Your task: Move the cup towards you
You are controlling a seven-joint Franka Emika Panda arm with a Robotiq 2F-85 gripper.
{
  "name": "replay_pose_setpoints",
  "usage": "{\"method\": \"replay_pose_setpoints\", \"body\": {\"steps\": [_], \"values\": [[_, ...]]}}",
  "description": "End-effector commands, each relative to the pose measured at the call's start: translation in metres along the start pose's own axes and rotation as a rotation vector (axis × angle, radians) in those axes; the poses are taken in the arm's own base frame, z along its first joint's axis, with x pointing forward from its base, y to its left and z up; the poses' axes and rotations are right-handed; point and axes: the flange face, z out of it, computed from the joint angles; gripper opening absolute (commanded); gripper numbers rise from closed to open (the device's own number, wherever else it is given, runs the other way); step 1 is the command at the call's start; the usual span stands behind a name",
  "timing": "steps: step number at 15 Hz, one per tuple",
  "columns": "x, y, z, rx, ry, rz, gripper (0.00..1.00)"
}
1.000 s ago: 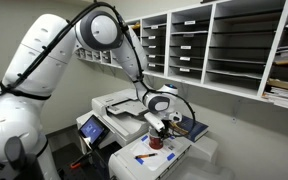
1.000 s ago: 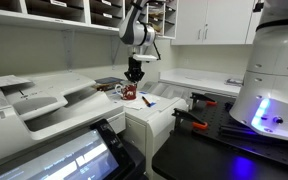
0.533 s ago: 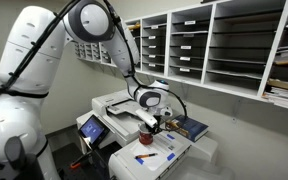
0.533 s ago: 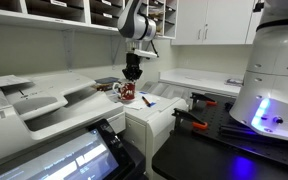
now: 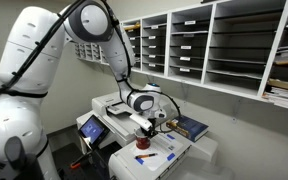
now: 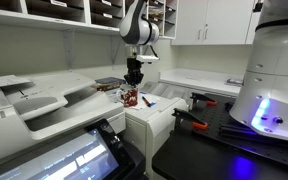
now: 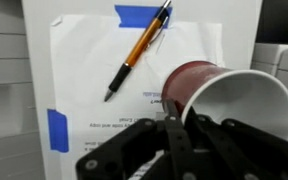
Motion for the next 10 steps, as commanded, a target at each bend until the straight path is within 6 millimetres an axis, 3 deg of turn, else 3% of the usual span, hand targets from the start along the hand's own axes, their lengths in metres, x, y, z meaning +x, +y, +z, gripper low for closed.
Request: {"method": "replay_pose_setpoints", "body": {"steps": [1,3,4,6,10], "values": [[-0.004,0.000,0.000,-0.014,0.024,0.018,0.02],[-0.007,0.000,0.005,0.011,0.006,0.021,0.02],[-0.007,0.000,0.007,0.021,-0.001,0.034,0.35],[-0.006,0.002,0.004,0.030,0.002,0.046,0.41],[-0.004,0.007,-0.028,0.065,0.032,0.041,0.71]]}}
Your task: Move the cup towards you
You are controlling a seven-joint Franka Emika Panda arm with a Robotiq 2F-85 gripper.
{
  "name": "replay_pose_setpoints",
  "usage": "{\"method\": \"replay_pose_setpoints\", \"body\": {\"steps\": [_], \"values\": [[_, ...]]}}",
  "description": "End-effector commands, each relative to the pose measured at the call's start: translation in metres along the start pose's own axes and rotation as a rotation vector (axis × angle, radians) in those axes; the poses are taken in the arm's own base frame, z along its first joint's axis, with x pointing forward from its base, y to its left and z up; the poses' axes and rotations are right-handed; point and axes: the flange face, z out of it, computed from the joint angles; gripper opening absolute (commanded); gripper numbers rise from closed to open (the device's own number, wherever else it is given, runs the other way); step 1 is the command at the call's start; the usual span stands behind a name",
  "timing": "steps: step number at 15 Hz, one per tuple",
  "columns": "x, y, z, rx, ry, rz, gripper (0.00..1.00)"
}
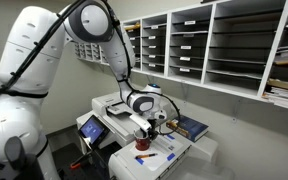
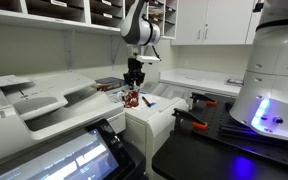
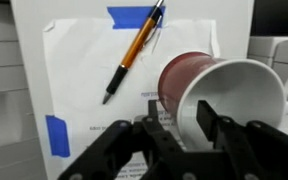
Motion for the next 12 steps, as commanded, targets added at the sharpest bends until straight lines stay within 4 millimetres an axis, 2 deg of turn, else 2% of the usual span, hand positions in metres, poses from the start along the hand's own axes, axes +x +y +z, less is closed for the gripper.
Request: {"method": "replay_pose_setpoints", "body": {"steps": [1,4,8,12], "values": [[-0.003,0.003,-0.042,0.036,0.007,-0.033,0.80],[-0.014,0.010,-0.093,-0.018,-0.061,-0.065,0.99],[-0.028,0.008,-0.145,0.024,-0.142,-0.090,1.00],[-0.036,-0.003,-0.168,-0.013,-0.161,-0.093,1.00]]}}
